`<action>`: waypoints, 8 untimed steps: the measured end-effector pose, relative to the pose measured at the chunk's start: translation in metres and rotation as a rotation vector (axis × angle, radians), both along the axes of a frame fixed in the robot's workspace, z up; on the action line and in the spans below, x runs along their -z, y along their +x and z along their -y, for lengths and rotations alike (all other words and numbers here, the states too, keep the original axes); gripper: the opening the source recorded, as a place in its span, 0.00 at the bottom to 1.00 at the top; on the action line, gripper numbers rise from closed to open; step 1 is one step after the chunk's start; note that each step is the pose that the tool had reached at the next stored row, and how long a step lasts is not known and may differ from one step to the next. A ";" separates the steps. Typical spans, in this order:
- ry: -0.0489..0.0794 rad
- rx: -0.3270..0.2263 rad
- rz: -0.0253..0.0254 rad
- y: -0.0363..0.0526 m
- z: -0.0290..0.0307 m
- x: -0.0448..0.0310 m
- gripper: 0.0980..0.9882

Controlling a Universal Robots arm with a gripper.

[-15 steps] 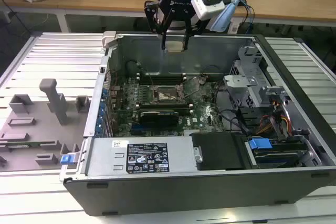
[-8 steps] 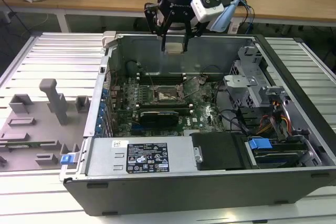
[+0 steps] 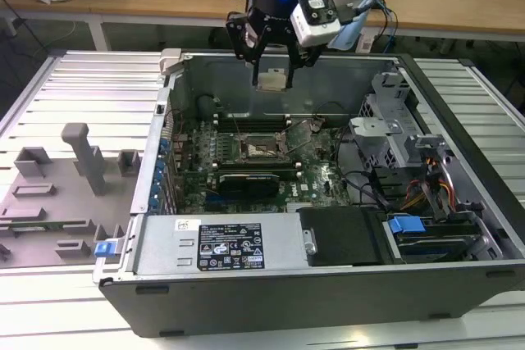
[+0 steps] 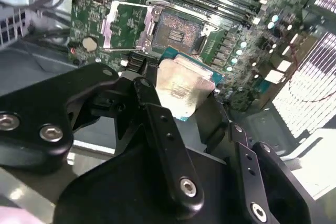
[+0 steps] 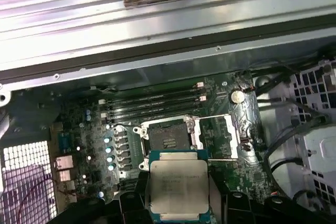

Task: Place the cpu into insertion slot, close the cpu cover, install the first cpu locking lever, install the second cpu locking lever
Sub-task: 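Place the cpu into insertion slot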

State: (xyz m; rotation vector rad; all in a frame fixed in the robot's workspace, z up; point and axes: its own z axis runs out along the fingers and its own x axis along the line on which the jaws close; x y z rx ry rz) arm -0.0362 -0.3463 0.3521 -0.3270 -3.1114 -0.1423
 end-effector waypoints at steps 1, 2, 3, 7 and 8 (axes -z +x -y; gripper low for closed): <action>0.000 0.073 0.0000 0.0000 0.0000 0.0019 0.49; 0.000 0.118 0.0000 0.0000 0.0000 0.0031 0.49; 0.000 0.166 0.0000 0.0000 0.0000 0.0043 0.49; 0.000 0.260 0.0000 0.0000 0.0000 0.0068 0.49; 0.000 0.301 0.0000 0.0000 0.0000 0.0083 0.49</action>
